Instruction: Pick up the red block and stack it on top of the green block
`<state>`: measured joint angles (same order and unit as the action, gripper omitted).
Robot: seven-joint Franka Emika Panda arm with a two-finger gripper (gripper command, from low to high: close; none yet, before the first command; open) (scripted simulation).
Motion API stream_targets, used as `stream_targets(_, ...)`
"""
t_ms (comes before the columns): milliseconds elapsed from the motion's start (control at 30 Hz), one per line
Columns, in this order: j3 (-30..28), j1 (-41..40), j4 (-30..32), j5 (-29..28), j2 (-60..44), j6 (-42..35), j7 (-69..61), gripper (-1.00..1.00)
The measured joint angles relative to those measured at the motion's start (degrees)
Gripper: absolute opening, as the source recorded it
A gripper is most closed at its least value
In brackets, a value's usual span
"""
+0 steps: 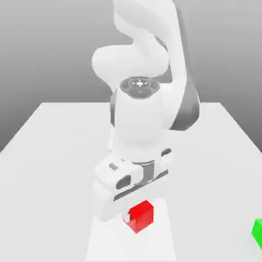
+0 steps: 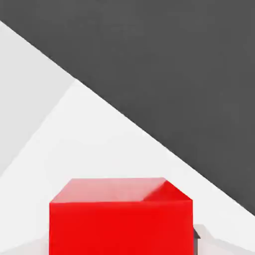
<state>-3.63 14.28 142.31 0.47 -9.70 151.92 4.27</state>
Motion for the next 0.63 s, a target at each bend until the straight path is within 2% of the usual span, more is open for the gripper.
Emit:
stream_targets(167,7.45,6.42,-5.69,-2.4,-2.24,-3.59,-5.4,-1.0)
stream_targets(267,11.01,10.65,-10.59,-5.13,-8.11,-2.81,-8.14,-1.0)
stream_targets(300,11.61,12.35,-12.65,-6.63,-11.68,-1.37,-8.73,1.0)
stream_targets(500,11.89,13.21,-13.68,-7.4,-13.47,-0.6,-9.01,1.0)
stream_targets(633,13.48,13.09,-14.3,-6.07,-8.79,-5.81,-10.72,1.0)
